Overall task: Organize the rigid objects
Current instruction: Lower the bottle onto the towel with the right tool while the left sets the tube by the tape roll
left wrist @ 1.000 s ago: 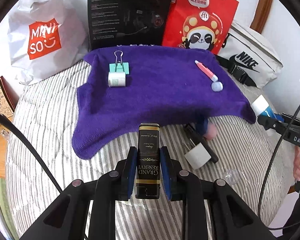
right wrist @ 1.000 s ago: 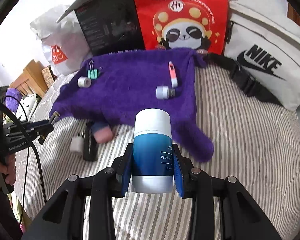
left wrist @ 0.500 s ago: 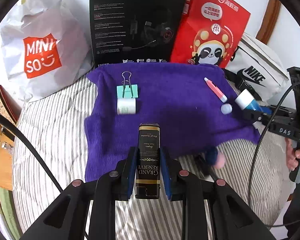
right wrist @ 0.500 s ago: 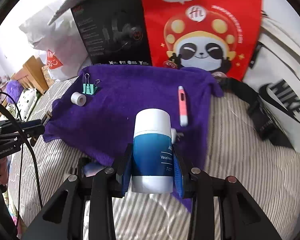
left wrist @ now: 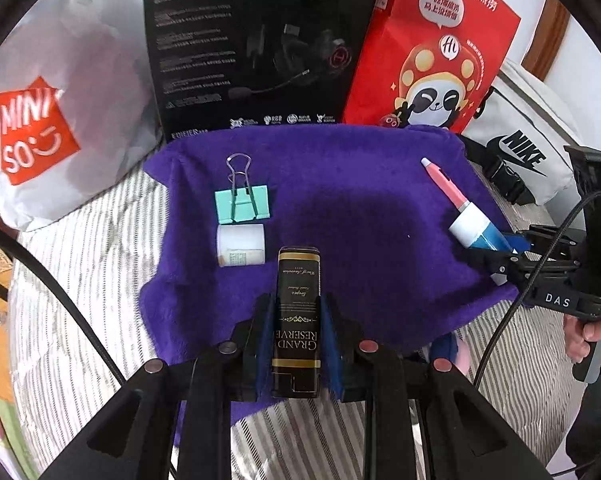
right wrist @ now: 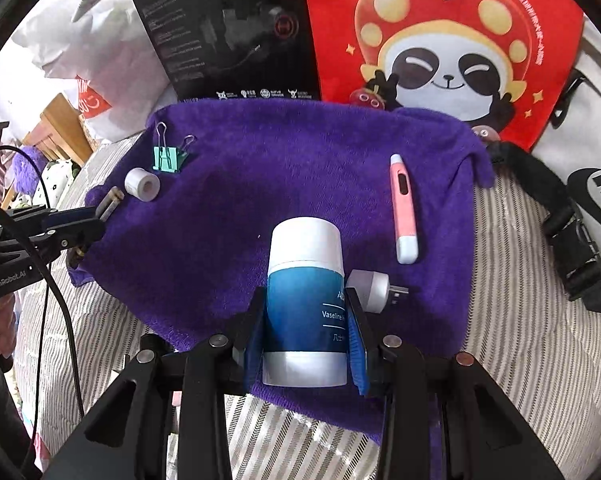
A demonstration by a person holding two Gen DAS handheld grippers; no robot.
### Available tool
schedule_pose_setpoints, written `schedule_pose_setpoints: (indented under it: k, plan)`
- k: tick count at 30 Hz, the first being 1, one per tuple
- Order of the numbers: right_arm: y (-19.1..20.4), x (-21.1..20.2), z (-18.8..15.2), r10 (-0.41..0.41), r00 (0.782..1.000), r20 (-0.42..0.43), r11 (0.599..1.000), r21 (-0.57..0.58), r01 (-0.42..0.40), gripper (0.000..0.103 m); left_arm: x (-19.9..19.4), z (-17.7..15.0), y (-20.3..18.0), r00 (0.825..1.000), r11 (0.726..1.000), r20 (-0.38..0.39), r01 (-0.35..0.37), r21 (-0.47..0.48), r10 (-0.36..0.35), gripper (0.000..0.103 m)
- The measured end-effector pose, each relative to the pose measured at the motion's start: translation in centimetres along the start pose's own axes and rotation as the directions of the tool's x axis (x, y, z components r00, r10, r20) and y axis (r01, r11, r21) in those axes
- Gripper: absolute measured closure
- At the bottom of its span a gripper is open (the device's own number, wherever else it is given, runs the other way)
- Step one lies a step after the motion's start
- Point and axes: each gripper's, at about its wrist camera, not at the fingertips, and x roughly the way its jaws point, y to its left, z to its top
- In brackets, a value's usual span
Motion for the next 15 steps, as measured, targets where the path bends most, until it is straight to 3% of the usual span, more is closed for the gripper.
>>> schedule_pose_setpoints:
  k: [15]
  plan:
    - [-0.2, 2.0, 0.8, -0.023, 0.999, -0.024, 1.0, -0.017, 0.023, 0.067, 3.6, 0.4, 1.3, 0.997, 1.0, -0.066, -0.028, 0.014, 0.029, 0.08]
